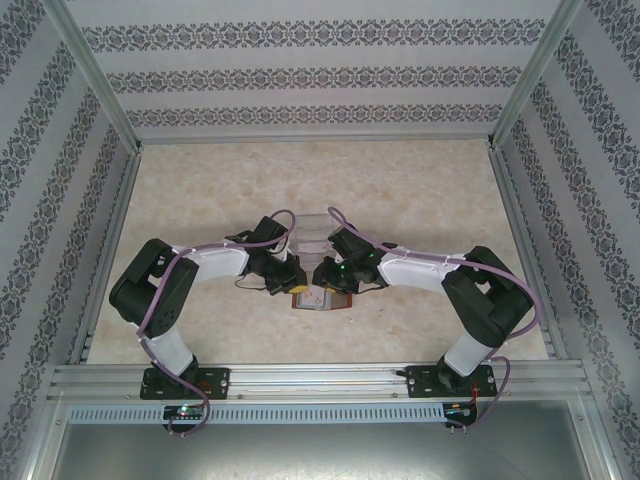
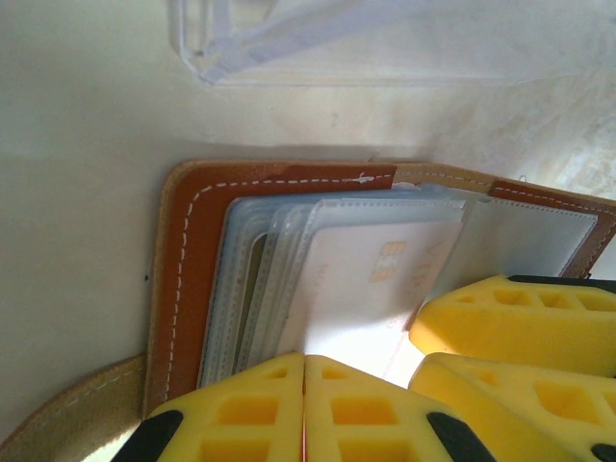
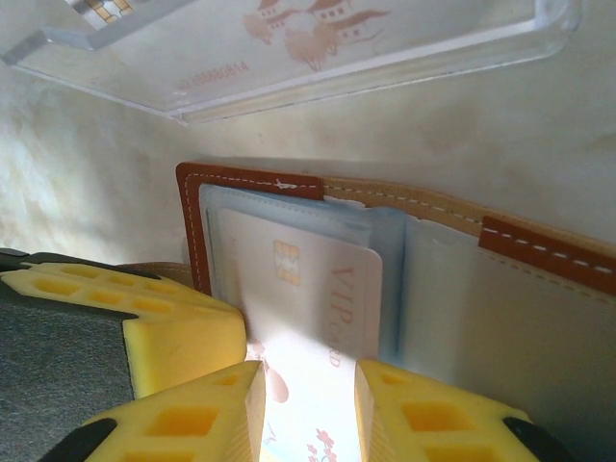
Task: Take the credit cards out of the card holder
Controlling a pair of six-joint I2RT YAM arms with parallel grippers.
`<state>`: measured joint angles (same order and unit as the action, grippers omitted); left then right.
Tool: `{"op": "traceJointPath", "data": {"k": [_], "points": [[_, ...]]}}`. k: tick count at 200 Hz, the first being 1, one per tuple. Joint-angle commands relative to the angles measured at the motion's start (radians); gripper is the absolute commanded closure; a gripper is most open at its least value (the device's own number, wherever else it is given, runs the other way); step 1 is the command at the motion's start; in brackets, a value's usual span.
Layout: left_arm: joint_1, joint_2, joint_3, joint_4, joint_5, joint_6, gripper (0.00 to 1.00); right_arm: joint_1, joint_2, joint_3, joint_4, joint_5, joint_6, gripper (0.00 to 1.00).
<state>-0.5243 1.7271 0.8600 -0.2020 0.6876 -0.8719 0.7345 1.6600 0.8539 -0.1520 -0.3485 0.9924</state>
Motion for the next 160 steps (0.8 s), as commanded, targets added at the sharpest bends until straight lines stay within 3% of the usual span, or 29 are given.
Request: {"op": "traceJointPath", "data": {"k": [1,61,114,160], "points": [[-0.011,0.001,0.005,-0.053,-0.034,0.014,0.93,-0.008,0.006,0.001,-0.063,0.046,-0.024,0.70],[-0.011,0.000,0.003,-0.053,-0.035,0.014,0.92,-0.008,-0.035,0.025,-0.139,0.095,-0.051,0.70],[-0.012,0.001,0.003,-0.051,-0.036,0.013,0.92,-0.006,-0.037,0.010,-0.025,0.003,-0.013,0.71],[-0.011,-0.001,0.000,-0.051,-0.036,0.014,0.92,-0.007,-0.002,0.007,-0.013,0.000,-0.009,0.72]]}}
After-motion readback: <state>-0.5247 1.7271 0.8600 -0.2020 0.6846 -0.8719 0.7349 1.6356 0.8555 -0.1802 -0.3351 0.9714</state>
